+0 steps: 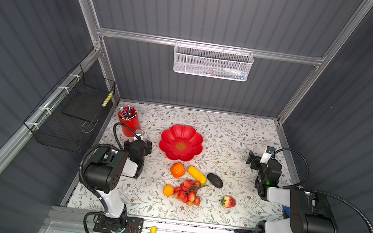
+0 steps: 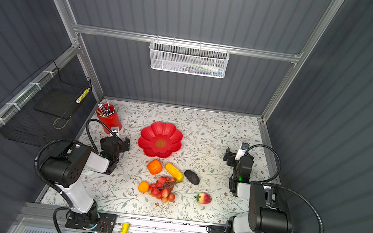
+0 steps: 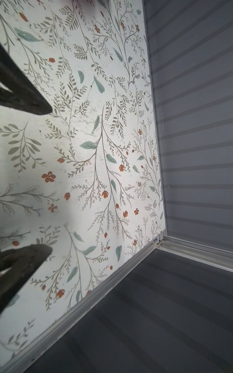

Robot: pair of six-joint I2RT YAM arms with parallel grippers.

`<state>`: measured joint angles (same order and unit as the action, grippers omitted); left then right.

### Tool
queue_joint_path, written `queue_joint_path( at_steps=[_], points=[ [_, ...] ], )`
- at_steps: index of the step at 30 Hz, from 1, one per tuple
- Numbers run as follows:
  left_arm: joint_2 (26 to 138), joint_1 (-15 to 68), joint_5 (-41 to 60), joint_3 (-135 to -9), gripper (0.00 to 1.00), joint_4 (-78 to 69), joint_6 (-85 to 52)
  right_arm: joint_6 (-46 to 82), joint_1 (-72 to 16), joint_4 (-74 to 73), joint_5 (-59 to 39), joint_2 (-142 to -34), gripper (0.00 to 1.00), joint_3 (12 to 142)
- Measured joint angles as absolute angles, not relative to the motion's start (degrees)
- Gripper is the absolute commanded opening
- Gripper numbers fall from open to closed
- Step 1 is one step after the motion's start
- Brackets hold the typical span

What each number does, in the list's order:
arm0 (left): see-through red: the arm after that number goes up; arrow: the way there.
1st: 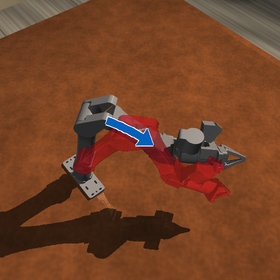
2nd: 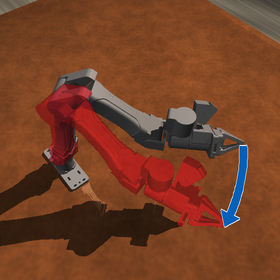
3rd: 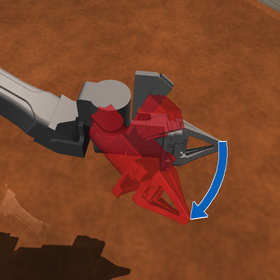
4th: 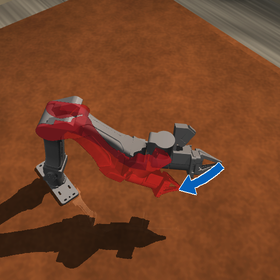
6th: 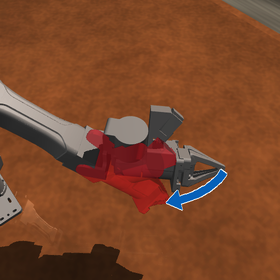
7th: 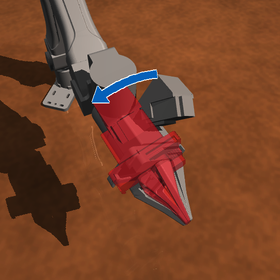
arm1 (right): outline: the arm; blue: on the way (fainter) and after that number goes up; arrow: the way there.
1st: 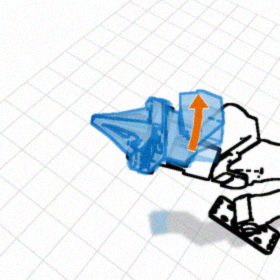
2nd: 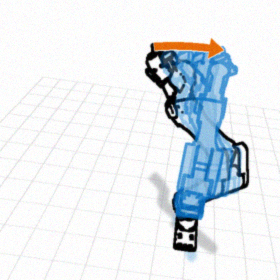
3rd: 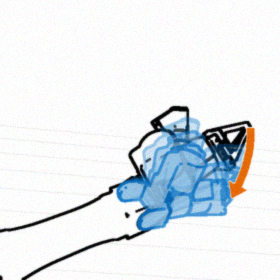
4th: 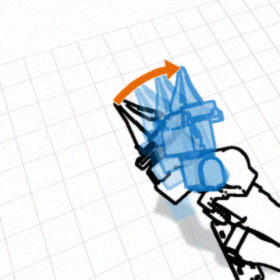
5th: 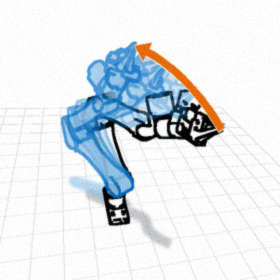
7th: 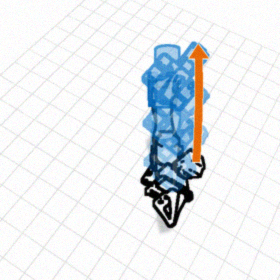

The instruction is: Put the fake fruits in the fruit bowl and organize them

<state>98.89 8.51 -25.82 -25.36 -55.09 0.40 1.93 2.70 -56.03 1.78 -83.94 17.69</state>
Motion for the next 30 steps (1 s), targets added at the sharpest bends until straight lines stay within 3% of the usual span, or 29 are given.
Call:
queue_joint_path(
  at_steps=[30],
  points=[
    [97.84,8.16,-25.41,-25.34,1.00,-54.26,0.40,2.85,3.40,-54.81,-0.10,-83.42,0.99,17.82]
  ],
)
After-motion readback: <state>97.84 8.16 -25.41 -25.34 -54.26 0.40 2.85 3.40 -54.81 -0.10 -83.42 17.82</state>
